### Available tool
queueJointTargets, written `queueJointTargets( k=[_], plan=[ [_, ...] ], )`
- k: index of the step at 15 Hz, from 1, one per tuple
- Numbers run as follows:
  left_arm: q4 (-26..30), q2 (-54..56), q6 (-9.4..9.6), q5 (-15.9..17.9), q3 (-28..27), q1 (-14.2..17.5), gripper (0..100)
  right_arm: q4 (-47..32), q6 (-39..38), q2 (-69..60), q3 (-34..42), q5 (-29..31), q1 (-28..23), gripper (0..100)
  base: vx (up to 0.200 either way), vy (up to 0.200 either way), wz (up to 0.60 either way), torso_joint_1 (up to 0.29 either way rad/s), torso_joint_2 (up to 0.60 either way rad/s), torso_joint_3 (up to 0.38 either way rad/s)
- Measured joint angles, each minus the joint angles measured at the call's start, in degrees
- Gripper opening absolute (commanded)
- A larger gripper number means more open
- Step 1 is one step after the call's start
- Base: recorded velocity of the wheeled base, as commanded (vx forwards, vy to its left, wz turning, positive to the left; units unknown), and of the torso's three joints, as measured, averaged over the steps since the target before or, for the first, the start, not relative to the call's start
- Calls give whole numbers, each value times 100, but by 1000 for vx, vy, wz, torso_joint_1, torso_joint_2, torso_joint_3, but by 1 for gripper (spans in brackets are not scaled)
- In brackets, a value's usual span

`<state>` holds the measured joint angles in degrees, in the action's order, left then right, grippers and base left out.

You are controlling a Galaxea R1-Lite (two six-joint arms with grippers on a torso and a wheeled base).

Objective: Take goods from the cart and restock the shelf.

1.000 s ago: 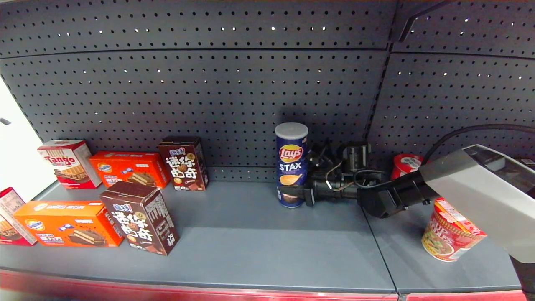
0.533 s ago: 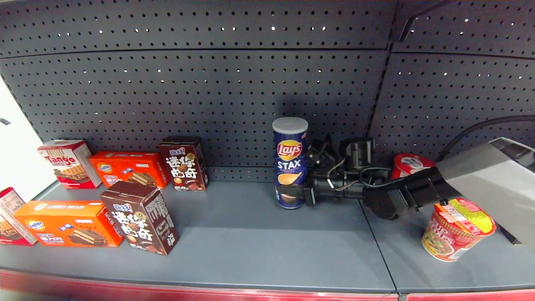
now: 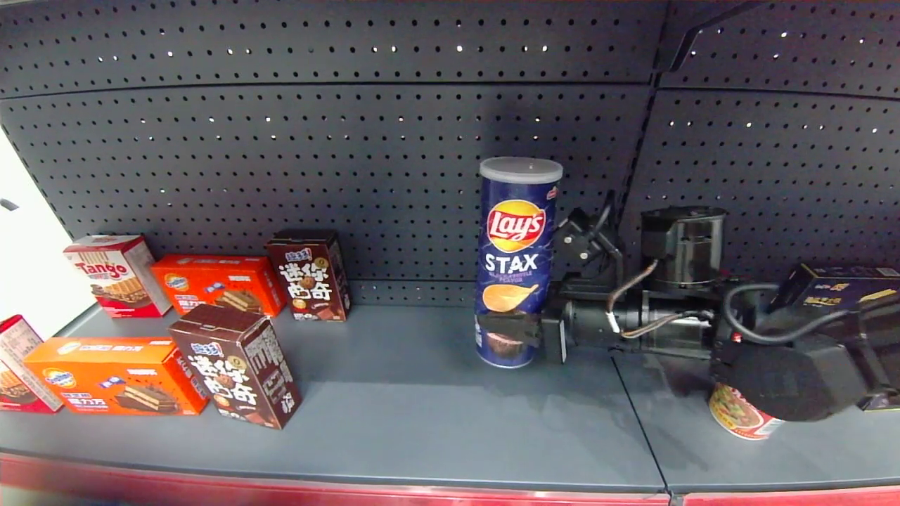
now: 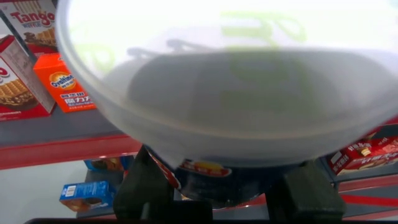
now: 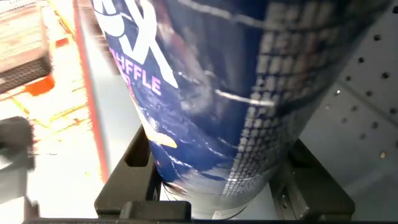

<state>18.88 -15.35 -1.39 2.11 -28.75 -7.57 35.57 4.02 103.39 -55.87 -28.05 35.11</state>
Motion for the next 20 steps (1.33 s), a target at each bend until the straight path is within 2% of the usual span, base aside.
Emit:
queueJointTargets(
  k=[2, 5, 10, 20],
  plan=[
    [-2, 2, 0, -1, -6, 0, 0, 59, 29, -463, 457, 84, 102, 0, 0, 0, 0, 0, 0, 0],
    [0, 5, 0, 0, -30, 0, 0, 806, 122, -846, 1130, 375, 144, 0, 0, 0, 0, 0, 0, 0],
    [-24, -102, 6, -22, -217, 0, 0, 1703, 82, -965, 2170, 389, 133, 0, 0, 0, 0, 0, 0, 0],
    [-9, -188, 2, -91, -247, 11, 0, 2083, 76, -350, 2431, 340, 157, 0, 0, 0, 0, 0, 0, 0]
  ],
)
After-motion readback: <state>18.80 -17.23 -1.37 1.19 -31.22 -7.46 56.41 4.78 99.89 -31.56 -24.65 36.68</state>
